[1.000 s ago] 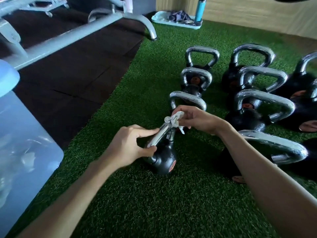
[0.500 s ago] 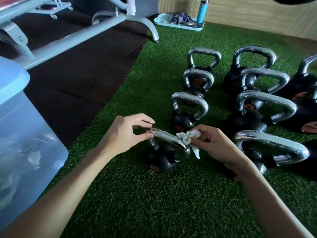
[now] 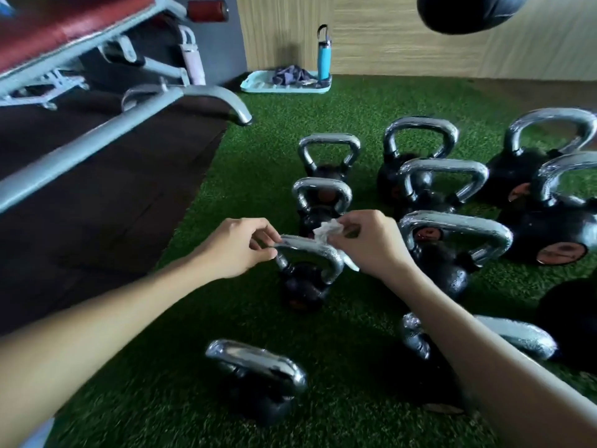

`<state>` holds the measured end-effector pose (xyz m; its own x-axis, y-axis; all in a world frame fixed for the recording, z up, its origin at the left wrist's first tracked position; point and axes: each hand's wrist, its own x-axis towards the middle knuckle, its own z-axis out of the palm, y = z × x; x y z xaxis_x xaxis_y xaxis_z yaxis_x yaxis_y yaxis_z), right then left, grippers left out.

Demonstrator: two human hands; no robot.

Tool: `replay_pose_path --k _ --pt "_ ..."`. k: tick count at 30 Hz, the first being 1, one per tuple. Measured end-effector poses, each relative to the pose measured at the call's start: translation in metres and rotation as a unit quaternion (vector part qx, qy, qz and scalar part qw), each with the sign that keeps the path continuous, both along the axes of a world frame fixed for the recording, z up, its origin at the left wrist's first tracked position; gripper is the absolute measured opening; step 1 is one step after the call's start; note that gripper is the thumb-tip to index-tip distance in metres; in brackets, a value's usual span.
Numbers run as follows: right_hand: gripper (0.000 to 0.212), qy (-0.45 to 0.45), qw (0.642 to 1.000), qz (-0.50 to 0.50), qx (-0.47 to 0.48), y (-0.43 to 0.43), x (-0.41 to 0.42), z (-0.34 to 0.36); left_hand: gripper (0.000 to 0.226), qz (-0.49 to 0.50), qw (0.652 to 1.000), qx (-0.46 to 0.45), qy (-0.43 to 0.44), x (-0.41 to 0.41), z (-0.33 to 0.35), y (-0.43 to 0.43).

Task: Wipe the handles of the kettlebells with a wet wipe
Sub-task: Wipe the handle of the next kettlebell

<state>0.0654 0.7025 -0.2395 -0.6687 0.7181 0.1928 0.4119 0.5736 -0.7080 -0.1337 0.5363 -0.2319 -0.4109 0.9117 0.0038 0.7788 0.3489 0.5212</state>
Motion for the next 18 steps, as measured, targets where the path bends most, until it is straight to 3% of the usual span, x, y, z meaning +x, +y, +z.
replay_pose_path --k 3,8,13,18 --pt "0.016 -0.016 0.999 0.027 0.008 0.009 -0.011 -0.002 0.026 -0.023 0.992 -0.102 0.065 -0.019 0.013 0.034" --pt "0.016 -0.021 0.999 0.048 0.015 0.016 -0.025 0.004 0.039 -0.030 0.987 -0.155 0.043 -0.028 0.030 0.062" --pt "0.017 -0.078 0.990 0.118 0.012 0.032 -0.043 0.011 0.032 -0.093 0.982 -0.164 0.033 -0.038 0.018 0.078" --pt "0.018 -0.142 0.977 0.156 0.023 0.025 -0.061 0.008 0.024 -0.142 0.984 -0.107 0.018 -0.056 -0.001 0.072"
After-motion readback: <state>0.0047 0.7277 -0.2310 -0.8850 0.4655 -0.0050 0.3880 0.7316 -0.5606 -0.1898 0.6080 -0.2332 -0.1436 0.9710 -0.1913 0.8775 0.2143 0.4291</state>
